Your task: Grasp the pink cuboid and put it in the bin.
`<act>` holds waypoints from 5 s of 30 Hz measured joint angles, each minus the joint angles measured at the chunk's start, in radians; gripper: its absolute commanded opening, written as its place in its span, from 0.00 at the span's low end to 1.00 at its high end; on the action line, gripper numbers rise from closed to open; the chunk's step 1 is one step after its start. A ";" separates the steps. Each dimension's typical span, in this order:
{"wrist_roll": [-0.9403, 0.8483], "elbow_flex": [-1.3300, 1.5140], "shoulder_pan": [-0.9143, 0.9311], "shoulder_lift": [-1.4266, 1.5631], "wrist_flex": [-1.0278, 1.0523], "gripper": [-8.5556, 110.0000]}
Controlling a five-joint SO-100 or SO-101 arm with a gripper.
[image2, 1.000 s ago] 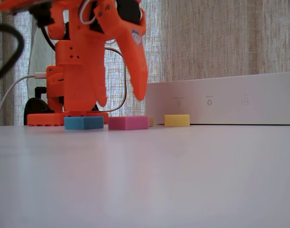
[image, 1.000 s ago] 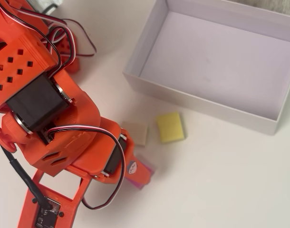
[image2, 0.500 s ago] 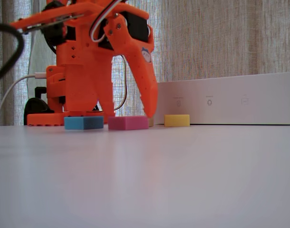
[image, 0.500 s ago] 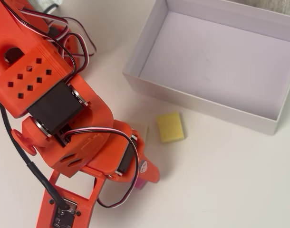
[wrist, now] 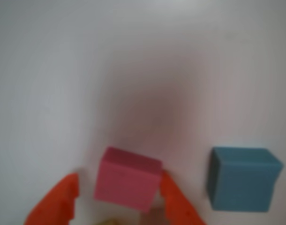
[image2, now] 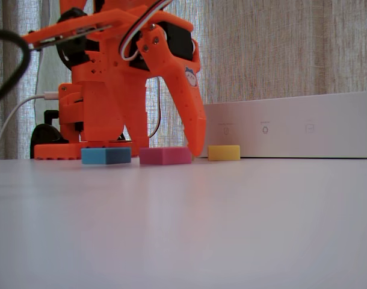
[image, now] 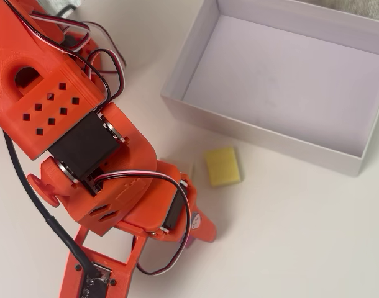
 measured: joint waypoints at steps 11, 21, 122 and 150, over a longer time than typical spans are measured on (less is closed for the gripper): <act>0.000 0.003 -0.006 0.000 0.031 0.00; 0.000 -0.075 -0.028 0.149 0.071 0.00; 0.204 0.692 -0.081 1.519 0.222 0.00; 0.204 0.692 -0.080 1.519 0.222 0.00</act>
